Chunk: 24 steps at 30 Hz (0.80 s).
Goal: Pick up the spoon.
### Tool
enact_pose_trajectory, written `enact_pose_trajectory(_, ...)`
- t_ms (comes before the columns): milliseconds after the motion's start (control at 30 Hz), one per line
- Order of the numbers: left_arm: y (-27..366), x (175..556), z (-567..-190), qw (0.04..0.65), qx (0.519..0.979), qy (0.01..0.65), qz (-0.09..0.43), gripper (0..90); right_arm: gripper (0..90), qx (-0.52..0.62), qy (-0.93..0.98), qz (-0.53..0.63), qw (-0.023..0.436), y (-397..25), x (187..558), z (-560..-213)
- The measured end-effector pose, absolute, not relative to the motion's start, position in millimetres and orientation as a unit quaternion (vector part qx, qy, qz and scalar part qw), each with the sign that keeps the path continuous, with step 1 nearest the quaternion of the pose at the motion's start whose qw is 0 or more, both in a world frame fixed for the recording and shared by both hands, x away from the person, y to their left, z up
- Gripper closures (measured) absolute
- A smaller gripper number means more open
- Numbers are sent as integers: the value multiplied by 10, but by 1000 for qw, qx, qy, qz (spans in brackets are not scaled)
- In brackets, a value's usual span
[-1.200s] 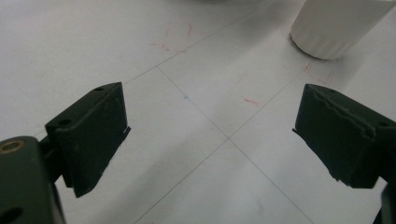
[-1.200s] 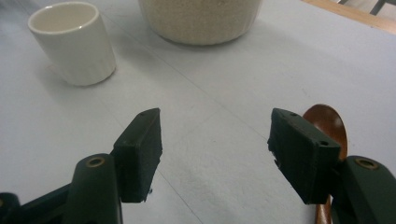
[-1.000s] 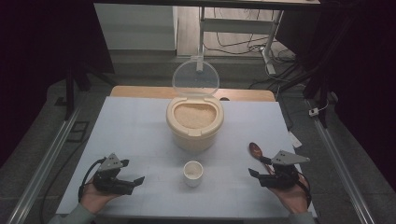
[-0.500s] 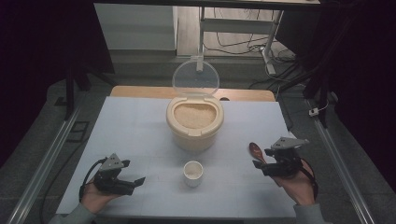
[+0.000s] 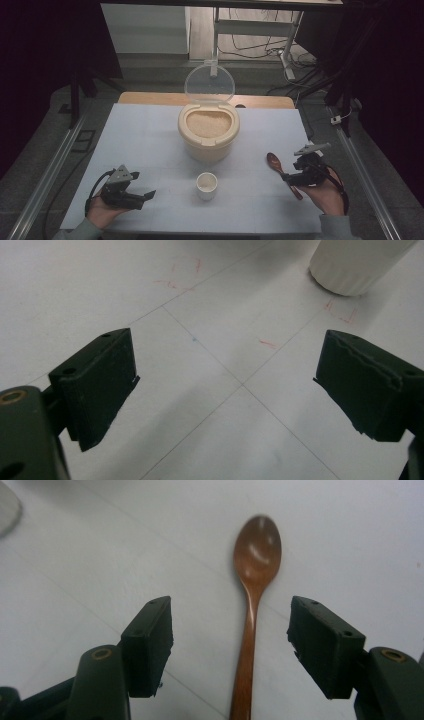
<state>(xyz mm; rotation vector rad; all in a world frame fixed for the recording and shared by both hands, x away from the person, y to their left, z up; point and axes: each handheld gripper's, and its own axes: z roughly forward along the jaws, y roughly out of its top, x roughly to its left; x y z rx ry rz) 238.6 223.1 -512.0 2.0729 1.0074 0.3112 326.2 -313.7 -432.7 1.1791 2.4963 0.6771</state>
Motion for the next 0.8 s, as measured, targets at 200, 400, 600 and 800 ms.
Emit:
enact_pose_trajectory(200,2217,2393,-5128,393,820,398,123,92,351,423,871,209,138,-3167,3274,-4408)
enact_pose_trajectory(400,2220,2397,-5135,392,821,397,122,92,389,434,872,188,126,-3233,3315,-4546)
enact_pose_trajectory(600,2233,2396,-5139,391,821,397,123,92,440,446,872,169,106,-3239,3370,-4702)
enact_pose_trajectory(800,2237,2396,-5146,390,821,398,124,93,531,452,874,147,99,-3197,3415,-4789)
